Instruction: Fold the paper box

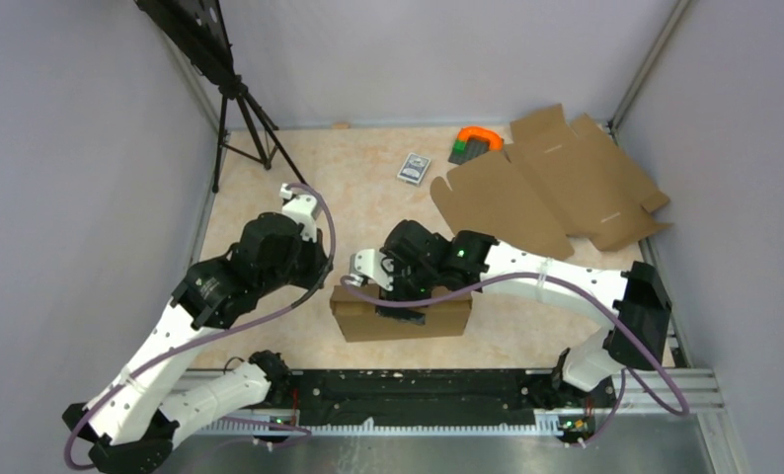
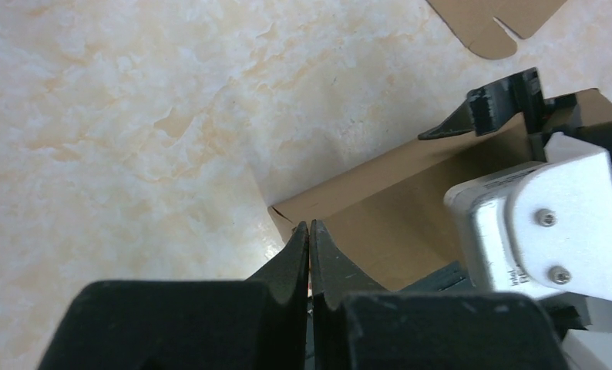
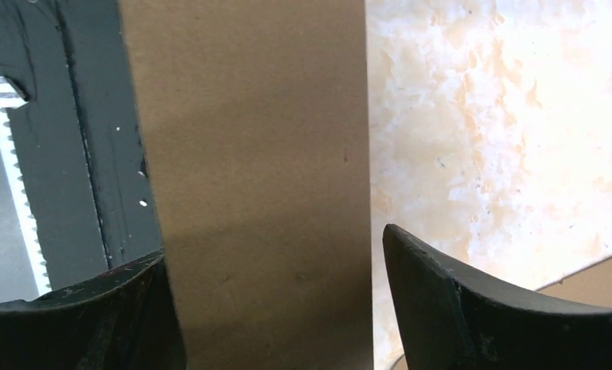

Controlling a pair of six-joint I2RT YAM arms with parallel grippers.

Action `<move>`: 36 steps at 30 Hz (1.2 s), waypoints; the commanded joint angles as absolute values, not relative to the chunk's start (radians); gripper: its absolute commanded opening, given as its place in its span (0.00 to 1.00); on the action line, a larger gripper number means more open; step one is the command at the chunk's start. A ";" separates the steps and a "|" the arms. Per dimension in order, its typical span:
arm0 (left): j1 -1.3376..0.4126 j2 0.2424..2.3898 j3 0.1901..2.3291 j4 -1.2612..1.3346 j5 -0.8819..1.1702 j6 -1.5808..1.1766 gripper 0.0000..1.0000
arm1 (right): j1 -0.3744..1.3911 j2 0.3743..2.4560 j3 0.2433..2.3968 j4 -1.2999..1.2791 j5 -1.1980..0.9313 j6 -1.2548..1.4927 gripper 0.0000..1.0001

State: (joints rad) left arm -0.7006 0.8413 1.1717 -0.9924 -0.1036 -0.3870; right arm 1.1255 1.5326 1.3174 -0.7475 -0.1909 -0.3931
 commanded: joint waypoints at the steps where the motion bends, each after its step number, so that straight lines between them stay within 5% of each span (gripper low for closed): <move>1: -0.670 0.822 1.137 -0.938 -0.131 -0.362 0.00 | 1.107 1.511 1.344 -0.712 -0.124 -0.411 0.76; 5: -0.585 0.842 1.125 -0.865 -0.073 -0.321 0.00 | 1.024 1.487 1.330 -0.656 -0.092 -0.371 0.53; 13: -0.360 0.984 1.189 -0.714 0.143 -0.276 0.00 | 0.944 1.532 1.347 -0.648 -0.025 -0.287 0.52; 15: -0.344 1.016 1.188 -0.643 0.188 -0.297 0.09 | 0.929 1.559 1.354 -0.661 -0.019 -0.244 0.53; 19: -0.344 1.032 1.178 -0.521 -0.053 -0.491 0.00 | 0.885 1.579 1.351 -0.649 -0.042 -0.142 0.51; 23: -0.342 1.034 1.157 -0.410 0.089 -0.481 0.00 | 0.875 1.571 1.328 -0.618 -0.043 -0.104 0.51; 26: -0.343 1.057 1.152 -0.371 0.151 -0.546 0.16 | 0.867 1.573 1.326 -0.614 -0.046 -0.089 0.51; 33: -0.324 1.165 1.125 -0.345 0.251 -0.764 0.85 | 0.865 1.579 1.327 -0.606 -0.078 -0.081 0.51; 36: -0.312 1.172 1.075 -0.305 0.285 -0.845 0.98 | 0.865 1.576 1.321 -0.605 -0.082 -0.083 0.51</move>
